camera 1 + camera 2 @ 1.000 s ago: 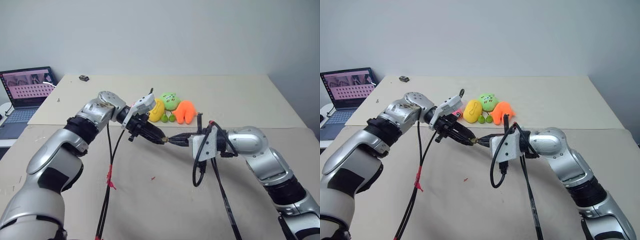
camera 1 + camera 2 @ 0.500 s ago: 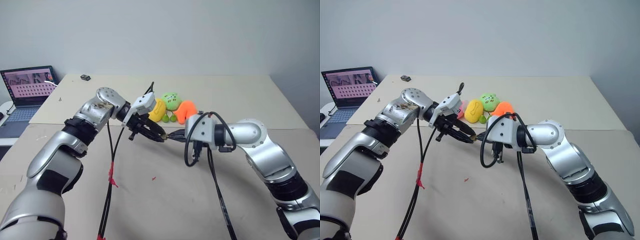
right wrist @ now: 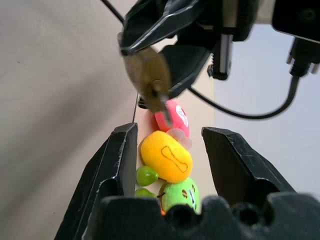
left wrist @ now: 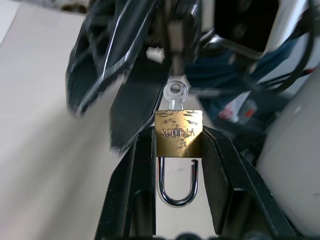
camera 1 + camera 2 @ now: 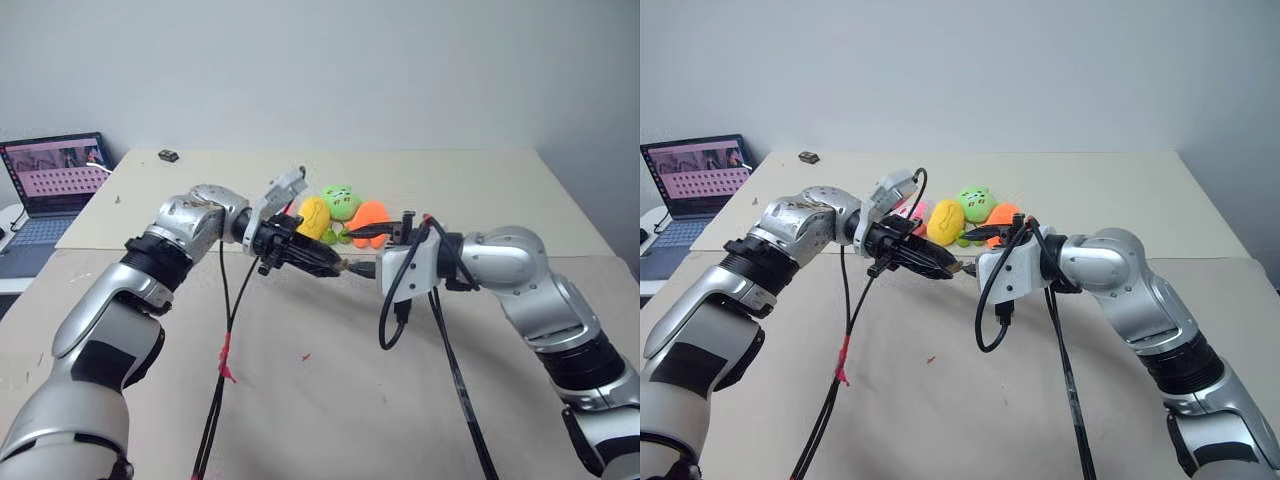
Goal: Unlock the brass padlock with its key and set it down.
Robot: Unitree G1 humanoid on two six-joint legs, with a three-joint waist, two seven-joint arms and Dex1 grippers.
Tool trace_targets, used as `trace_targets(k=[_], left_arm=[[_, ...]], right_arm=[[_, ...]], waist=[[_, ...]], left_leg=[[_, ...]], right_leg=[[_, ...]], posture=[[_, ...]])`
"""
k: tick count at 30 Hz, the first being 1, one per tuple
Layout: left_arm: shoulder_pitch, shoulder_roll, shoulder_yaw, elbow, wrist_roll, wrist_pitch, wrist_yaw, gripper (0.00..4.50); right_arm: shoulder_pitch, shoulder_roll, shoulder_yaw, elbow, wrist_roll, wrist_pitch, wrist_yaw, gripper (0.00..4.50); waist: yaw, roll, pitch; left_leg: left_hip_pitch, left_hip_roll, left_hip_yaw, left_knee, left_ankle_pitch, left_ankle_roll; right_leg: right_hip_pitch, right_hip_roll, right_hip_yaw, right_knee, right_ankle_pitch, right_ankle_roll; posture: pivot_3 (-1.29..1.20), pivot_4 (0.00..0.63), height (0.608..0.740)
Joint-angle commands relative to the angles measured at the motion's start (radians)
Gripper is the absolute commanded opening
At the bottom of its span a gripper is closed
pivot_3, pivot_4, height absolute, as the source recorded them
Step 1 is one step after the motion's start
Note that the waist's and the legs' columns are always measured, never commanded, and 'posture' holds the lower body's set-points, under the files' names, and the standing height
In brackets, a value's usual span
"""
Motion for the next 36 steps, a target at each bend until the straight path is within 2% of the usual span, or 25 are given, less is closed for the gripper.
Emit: trace_targets(k=[1,16,36], left_arm=[[-0.052,0.013,-0.033,-0.007,-0.022,-0.021,-0.009,0.79],[-0.111,0.01,-0.163,0.092,-0.021,-0.112,-0.009,0.79],[-0.134,-0.008,-0.221,0.089,-0.049,-0.13,-0.009,0.79]], right_arm=[[0.007,-0.004,-0.038,-0.024,0.0,-0.028,-0.007,2.54],[0.102,-0.057,-0.093,-0.152,0.115,0.04,0.076,2.54],[0.095,-0.022,-0.07,-0.169,0.116,0.07,0.075,2.54]], waist=[[0.001,0.0,0.0],[0.003,0.0,0.0],[0.004,-0.001,0.0]], left_leg=[[0.0,0.0,0.0,0.0,0.0,0.0],[0.0,0.0,0.0,0.0,0.0,0.0],[0.0,-0.001,0.0,0.0,0.0,0.0]], right_leg=[[0.0,0.0,0.0,0.0,0.0,0.0],[0.0,0.0,0.0,0.0,0.0,-0.001],[0.001,0.0,0.0,-0.001,-0.001,-0.001]], posture=[[0.0,0.15,0.64],[0.0,0.15,0.64],[0.0,0.15,0.64]])
